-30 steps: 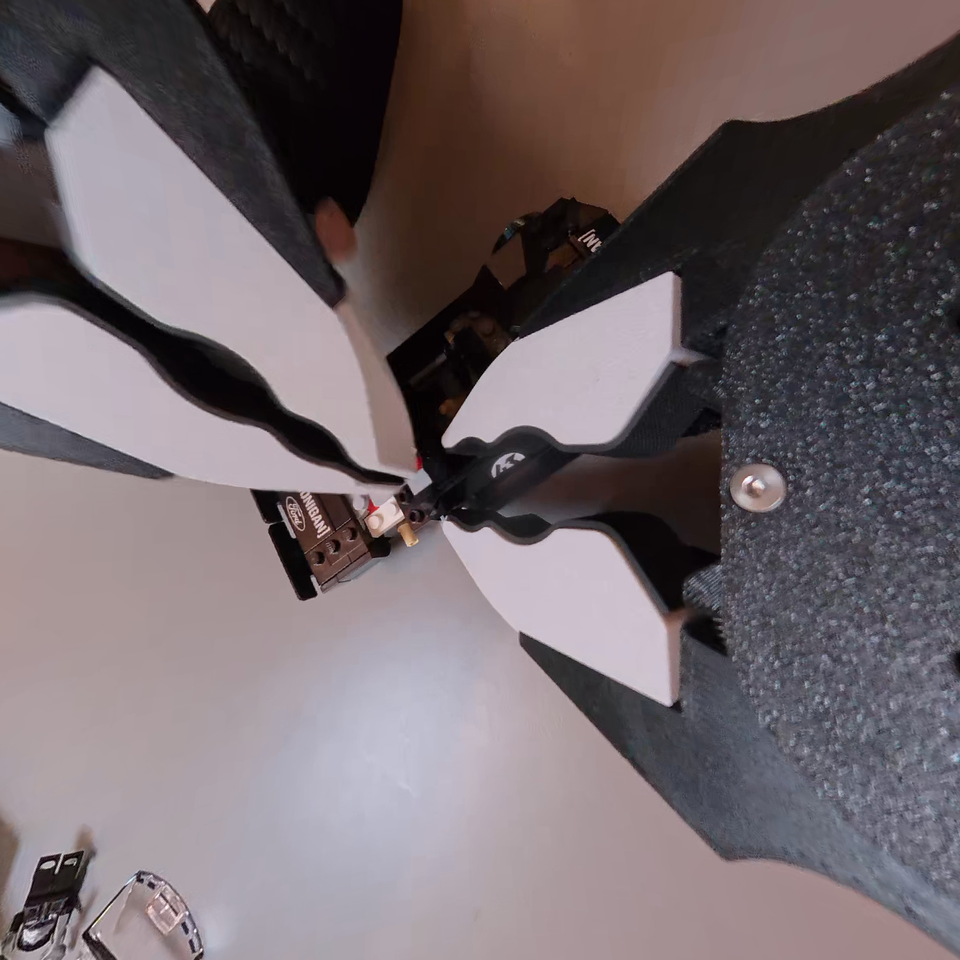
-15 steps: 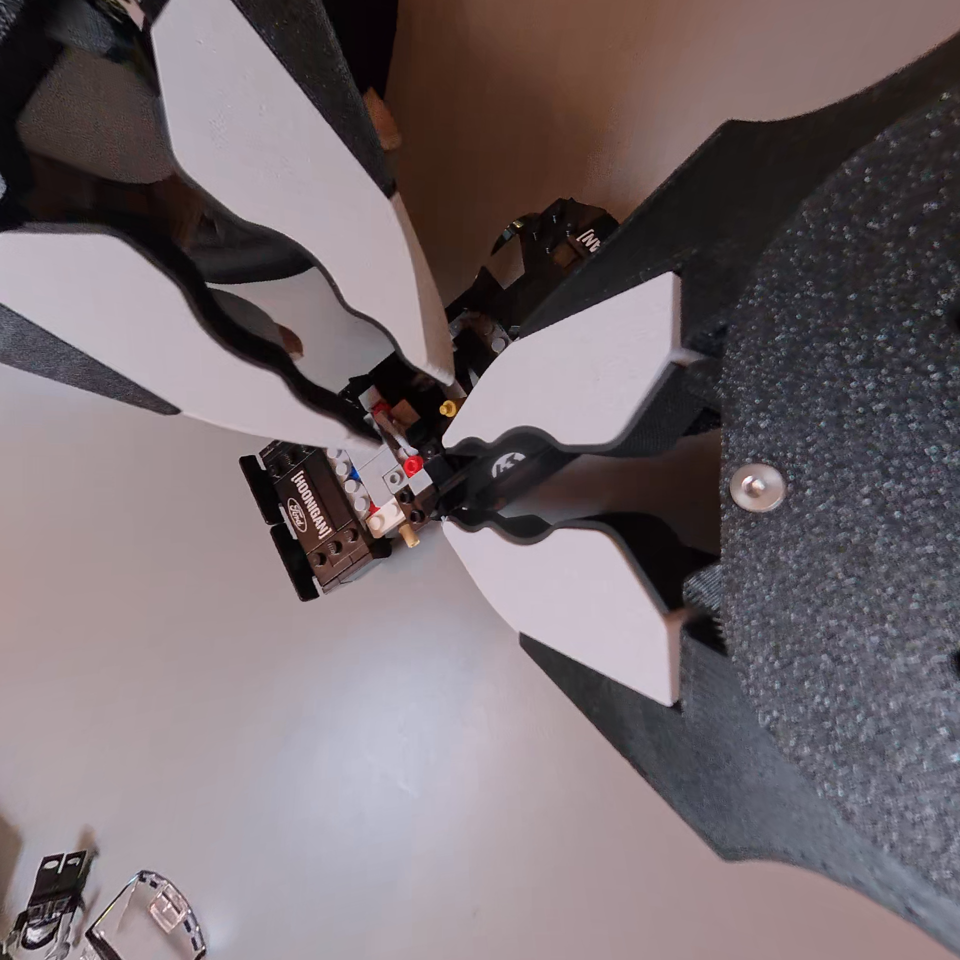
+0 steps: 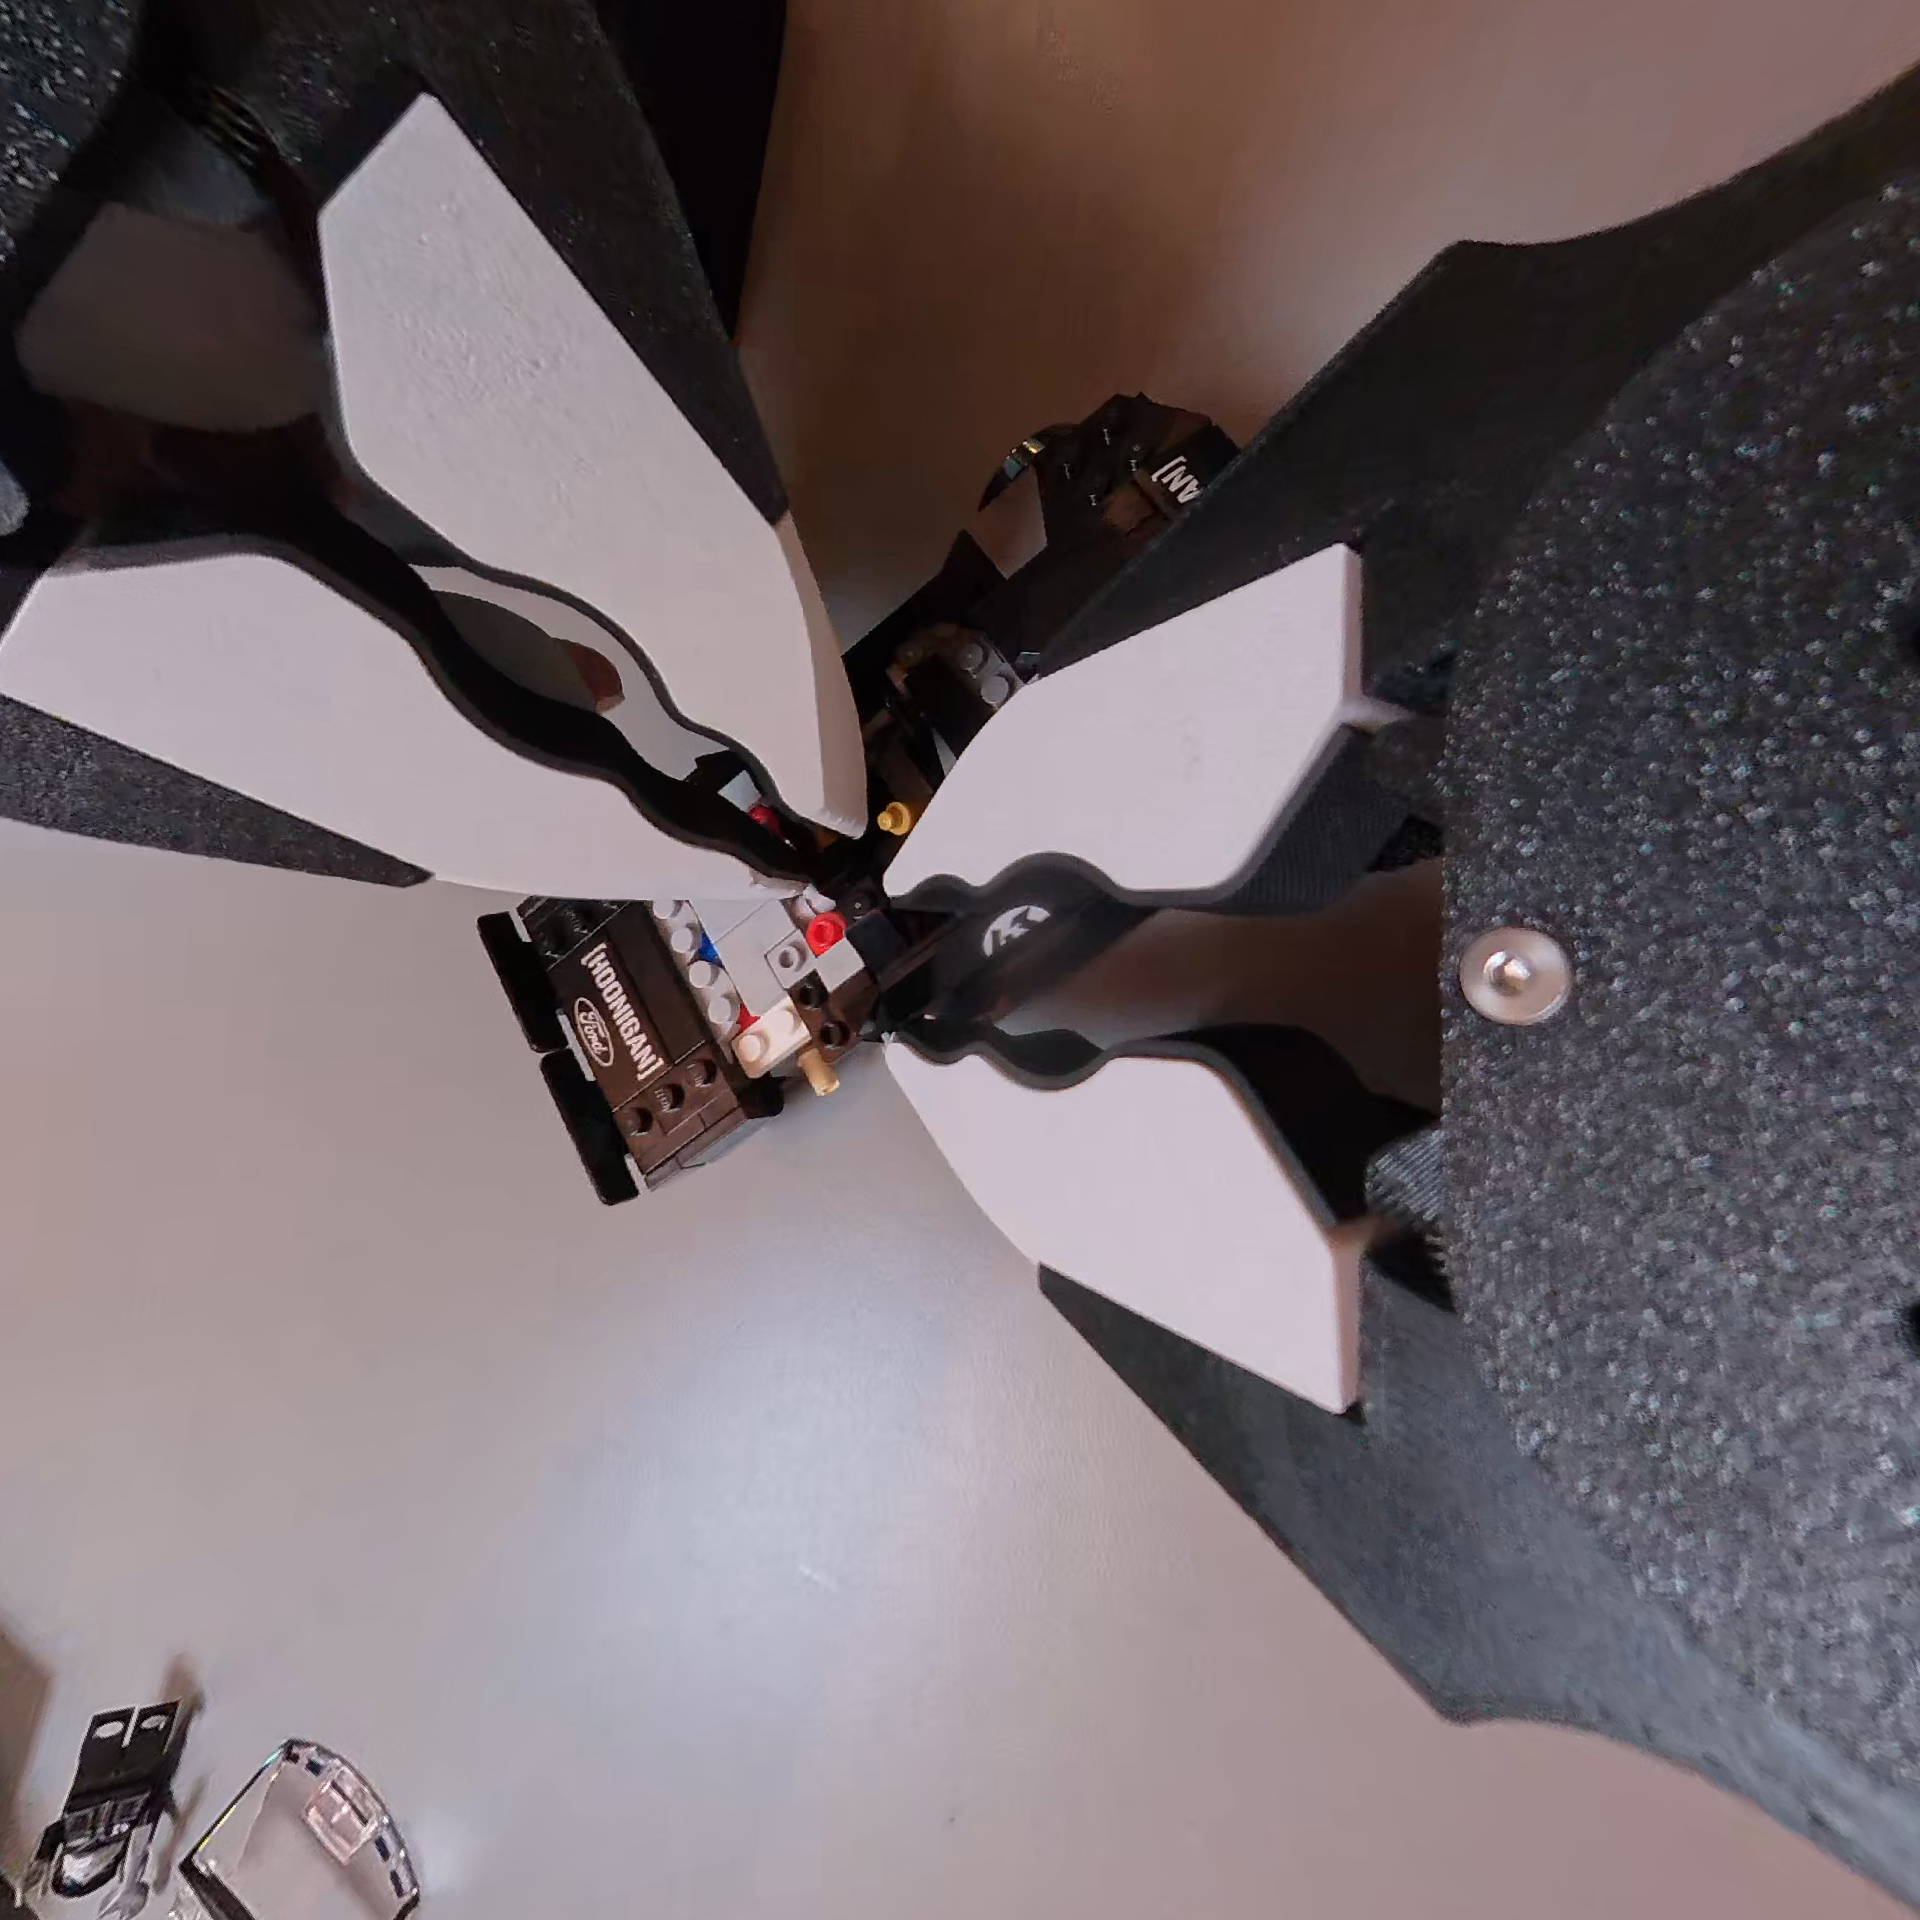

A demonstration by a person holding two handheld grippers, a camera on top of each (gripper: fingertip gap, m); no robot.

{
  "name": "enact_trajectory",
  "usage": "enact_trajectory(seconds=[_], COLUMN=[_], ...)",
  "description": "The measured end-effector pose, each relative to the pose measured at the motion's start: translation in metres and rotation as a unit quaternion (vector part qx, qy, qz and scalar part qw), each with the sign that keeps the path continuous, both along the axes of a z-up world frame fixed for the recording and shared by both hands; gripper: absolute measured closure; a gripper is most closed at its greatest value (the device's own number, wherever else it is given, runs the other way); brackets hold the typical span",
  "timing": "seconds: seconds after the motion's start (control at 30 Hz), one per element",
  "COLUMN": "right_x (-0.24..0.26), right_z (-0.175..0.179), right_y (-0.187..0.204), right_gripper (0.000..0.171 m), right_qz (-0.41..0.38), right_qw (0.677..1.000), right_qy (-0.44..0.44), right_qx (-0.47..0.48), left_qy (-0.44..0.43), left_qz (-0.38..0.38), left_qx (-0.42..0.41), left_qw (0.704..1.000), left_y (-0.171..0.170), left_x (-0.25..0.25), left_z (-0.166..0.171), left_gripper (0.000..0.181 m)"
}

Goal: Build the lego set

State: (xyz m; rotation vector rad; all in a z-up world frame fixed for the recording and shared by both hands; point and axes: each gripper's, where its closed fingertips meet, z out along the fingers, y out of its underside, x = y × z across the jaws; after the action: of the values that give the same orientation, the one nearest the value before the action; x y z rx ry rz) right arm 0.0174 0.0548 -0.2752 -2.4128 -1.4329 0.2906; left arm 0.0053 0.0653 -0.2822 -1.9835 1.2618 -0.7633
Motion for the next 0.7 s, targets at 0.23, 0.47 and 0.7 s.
enact_trajectory(seconds=[0.23,0.47,0.7], right_x=[-0.0005,-0.0013,-0.0017], right_z=[-0.0007,-0.0012,-0.0009], right_y=[0.0017,0.0014,0.0030], right_gripper=[0.163,0.163,0.164], right_qz=[-0.014,0.001,0.005], right_qw=[1.000,0.999,1.000], right_qy=[-0.002,-0.030,-0.024], right_qx=[-0.026,-0.016,-0.014], left_qy=[-0.002,0.002,-0.008], left_qz=[0.004,0.005,0.011], left_qx=[0.002,0.008,-0.002], left_qw=[1.000,1.000,1.000], left_y=[0.0014,0.0016,0.0018], left_x=[-0.0005,-0.0005,-0.0006], left_z=[-0.0003,-0.0009,-0.0004], left_gripper=[0.160,0.160,0.160])
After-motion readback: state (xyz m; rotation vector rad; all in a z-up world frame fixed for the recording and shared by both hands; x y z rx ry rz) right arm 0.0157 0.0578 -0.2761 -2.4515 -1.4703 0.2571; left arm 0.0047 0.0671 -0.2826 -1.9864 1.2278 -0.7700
